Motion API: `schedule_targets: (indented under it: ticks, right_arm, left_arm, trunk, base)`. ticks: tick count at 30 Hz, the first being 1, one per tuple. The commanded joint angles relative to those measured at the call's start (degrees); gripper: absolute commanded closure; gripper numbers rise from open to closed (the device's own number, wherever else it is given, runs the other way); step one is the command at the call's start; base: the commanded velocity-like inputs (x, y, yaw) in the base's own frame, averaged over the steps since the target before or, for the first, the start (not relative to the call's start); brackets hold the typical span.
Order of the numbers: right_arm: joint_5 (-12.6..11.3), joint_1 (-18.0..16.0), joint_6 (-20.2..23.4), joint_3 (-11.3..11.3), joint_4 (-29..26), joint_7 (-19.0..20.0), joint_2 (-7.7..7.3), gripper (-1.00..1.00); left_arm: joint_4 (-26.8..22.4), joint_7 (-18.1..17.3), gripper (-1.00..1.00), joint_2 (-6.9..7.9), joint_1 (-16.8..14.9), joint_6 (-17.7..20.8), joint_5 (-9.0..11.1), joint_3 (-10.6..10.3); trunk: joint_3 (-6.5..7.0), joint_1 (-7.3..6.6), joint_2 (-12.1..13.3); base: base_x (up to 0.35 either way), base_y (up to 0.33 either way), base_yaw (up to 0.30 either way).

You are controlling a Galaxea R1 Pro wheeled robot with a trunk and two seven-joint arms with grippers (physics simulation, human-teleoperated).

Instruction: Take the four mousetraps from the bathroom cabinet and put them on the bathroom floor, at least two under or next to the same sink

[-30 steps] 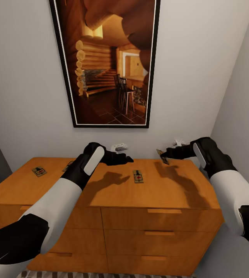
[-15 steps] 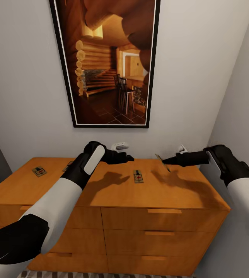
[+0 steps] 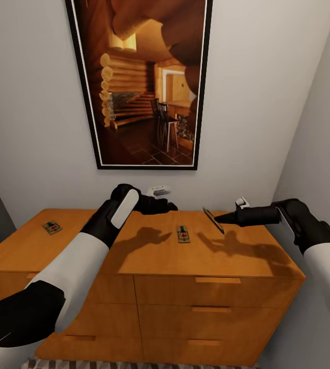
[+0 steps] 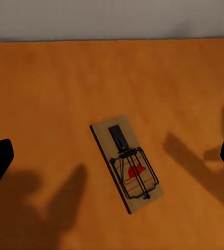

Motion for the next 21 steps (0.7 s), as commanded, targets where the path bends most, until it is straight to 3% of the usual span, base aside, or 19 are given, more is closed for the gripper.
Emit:
schedule_targets:
  ticks: [1, 13, 21]
  right_arm:
    - [-0.2, 0.0, 0.6, 0.2, 0.0, 0.1, -0.06, 1.00]
    - [-0.3, 0.0, 0.6, 0.2, -0.1, 0.3, -0.15, 1.00]
    - [-0.2, 0.0, -0.2, 0.2, -0.1, 0.1, -0.13, 1.00]
  left_arm:
    - [0.2, 0.5, -1.00, -0.11, -0.1, 0.2, 0.5, -0.1]
    - [0.7, 0.6, -1.00, -0.93, -0.4, 0.1, 0.7, -0.1]
    - [2.4, 4.1, -1.00, -0.60, -0.2, 0.1, 0.9, -0.1]
  trunk:
    - [-0.07, 0.00, 0.0]
    - [-0.07, 0.00, 0.0]
    - [-0.07, 0.00, 0.0]
  base:
    - [0.000, 0.000, 0.000]
    - [0.000, 0.000, 0.000]
    - [0.000, 0.000, 0.000]
